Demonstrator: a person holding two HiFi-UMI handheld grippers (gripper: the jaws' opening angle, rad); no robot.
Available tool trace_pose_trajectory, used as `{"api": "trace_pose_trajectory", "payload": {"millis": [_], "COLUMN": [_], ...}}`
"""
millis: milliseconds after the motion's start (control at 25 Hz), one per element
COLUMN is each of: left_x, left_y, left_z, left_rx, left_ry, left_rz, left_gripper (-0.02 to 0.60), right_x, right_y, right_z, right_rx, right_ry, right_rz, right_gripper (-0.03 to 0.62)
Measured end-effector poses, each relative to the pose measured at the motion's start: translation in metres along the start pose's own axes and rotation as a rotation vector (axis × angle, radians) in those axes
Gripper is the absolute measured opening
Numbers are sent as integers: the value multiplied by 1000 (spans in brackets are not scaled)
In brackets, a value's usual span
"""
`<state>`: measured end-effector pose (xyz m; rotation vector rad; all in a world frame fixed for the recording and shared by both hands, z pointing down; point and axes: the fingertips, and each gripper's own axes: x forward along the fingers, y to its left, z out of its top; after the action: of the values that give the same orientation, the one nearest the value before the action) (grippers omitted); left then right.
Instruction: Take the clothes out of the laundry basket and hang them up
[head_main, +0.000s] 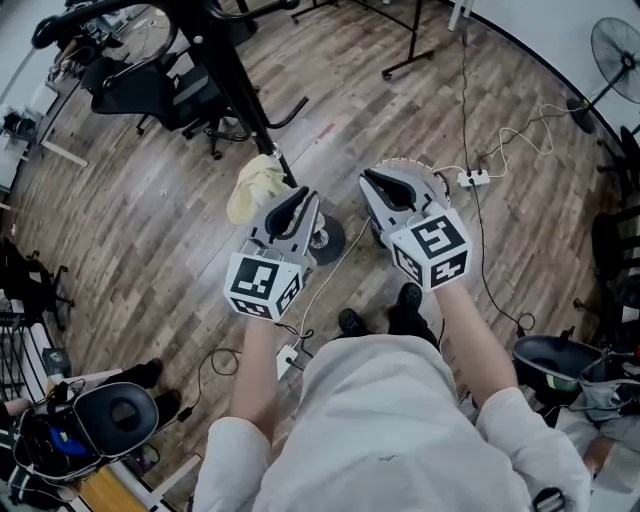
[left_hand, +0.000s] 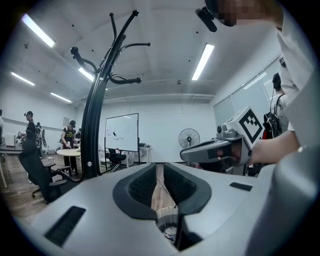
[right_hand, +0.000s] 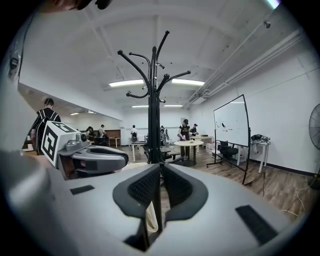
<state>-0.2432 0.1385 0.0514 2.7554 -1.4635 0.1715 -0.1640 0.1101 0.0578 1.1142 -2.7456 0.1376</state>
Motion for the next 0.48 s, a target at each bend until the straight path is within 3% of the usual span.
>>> {"api": "trace_pose_trajectory", "payload": {"millis": [480], "left_x": [35], "left_y": [-34], "left_z": [-4], "left_rx": [-9], "left_ry": [5], "left_rz": [-106], "left_gripper": [38], "right_x": [-45], "right_y": [-38], "right_z": [-24], "right_rx": [49], "right_ry": [13], "right_rz": [-125], "right_gripper": [9]}}
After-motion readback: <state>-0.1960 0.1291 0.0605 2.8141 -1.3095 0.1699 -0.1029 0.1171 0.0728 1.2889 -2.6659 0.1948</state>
